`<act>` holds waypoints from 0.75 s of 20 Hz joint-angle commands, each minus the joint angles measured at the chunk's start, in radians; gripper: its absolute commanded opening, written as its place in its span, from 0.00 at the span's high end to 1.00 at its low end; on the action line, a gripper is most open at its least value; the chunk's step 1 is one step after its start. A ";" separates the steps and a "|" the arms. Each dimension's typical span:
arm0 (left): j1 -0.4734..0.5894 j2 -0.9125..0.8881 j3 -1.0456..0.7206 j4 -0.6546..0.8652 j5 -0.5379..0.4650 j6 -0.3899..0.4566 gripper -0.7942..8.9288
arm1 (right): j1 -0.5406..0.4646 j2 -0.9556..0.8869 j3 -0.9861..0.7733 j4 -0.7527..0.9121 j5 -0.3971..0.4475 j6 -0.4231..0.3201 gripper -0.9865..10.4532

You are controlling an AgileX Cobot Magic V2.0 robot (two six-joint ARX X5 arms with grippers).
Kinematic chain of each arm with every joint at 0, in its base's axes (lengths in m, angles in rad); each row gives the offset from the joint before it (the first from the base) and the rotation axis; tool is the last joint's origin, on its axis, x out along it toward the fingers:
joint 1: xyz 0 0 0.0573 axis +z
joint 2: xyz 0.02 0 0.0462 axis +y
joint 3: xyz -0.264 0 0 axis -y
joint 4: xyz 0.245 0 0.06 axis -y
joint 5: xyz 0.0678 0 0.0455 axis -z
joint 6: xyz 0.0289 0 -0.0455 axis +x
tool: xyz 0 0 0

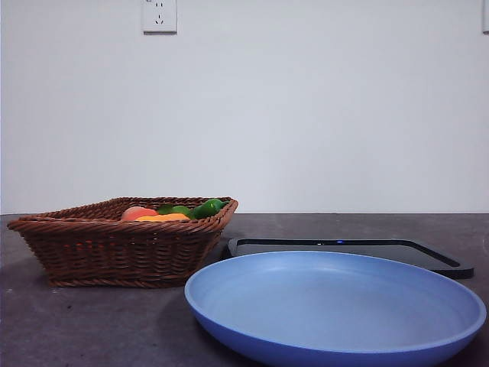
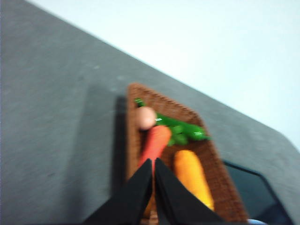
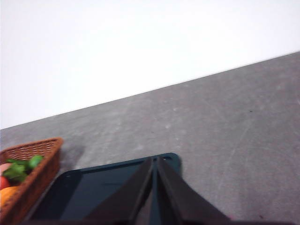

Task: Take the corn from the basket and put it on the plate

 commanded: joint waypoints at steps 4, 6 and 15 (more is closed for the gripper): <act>0.003 0.148 0.144 -0.036 0.082 0.065 0.91 | 0.000 0.113 0.150 -0.092 -0.053 -0.002 0.91; 0.003 0.218 0.211 -0.090 0.121 0.119 0.91 | 0.001 0.172 0.219 -0.129 -0.092 -0.039 0.91; -0.056 0.462 0.451 -0.292 0.257 0.323 0.91 | 0.008 0.472 0.519 -0.415 -0.262 -0.263 0.91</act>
